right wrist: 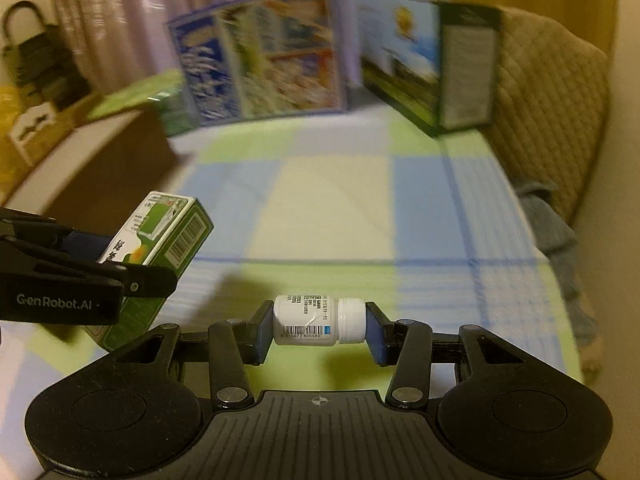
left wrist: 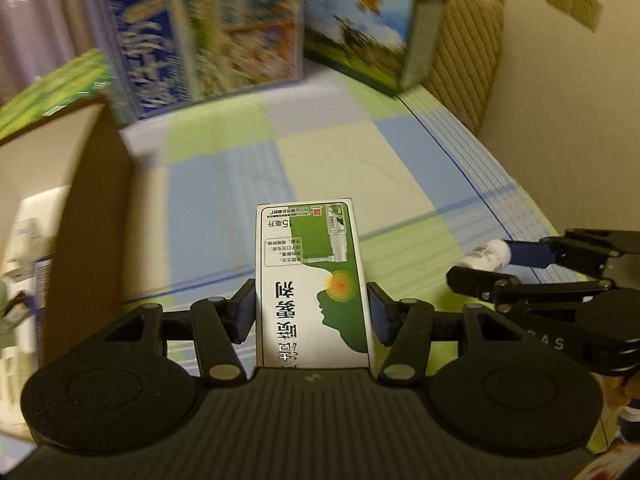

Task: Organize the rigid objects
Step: 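Carry the spray box and pill bottle over the shoebox, then lower the spray box and pill bottle into the shoebox and open both tools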

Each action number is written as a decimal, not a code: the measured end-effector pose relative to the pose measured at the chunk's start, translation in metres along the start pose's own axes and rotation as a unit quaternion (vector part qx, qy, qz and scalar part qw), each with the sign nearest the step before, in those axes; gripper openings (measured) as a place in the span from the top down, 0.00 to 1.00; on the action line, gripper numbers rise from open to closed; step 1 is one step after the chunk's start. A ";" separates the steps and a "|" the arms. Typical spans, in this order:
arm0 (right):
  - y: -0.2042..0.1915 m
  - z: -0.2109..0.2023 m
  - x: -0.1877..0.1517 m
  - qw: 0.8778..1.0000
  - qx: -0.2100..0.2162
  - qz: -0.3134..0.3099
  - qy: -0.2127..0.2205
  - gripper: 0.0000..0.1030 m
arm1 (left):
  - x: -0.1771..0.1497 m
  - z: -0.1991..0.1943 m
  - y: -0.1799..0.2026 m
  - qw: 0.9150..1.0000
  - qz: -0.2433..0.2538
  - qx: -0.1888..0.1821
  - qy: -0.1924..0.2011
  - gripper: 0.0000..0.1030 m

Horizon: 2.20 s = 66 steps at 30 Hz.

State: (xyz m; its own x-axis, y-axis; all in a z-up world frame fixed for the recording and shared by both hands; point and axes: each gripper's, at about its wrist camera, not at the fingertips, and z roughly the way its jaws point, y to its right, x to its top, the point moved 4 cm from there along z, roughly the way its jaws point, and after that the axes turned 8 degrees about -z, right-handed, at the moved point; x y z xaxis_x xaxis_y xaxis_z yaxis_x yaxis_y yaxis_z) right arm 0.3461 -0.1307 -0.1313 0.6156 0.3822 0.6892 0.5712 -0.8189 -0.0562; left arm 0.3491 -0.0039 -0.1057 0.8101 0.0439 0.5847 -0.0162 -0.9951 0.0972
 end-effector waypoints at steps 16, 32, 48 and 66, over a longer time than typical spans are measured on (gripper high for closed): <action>-0.202 0.043 0.103 0.983 0.141 -0.101 0.062 0.58 | 0.013 -0.097 -0.188 0.990 -0.084 0.098 0.056 0.49; -0.262 0.153 0.180 0.989 0.098 -0.104 0.032 0.58 | 0.075 -0.034 -0.317 0.995 -0.058 0.078 0.023 0.50; -0.257 0.212 0.210 0.994 0.067 -0.091 0.007 0.58 | 0.133 0.040 -0.345 0.997 -0.010 0.071 0.033 0.44; -0.273 0.236 0.231 0.994 0.072 -0.077 0.019 0.47 | 0.143 0.009 -0.381 0.994 -0.064 0.071 0.056 0.38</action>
State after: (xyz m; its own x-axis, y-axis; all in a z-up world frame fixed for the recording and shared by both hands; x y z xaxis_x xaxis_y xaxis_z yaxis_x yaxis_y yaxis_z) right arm 0.4604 0.2827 -0.1276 0.4948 0.4791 0.7250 0.7311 -0.6804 -0.0494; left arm 0.4761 0.3811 -0.0662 0.7296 0.1718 0.6619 0.1717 -0.9829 0.0659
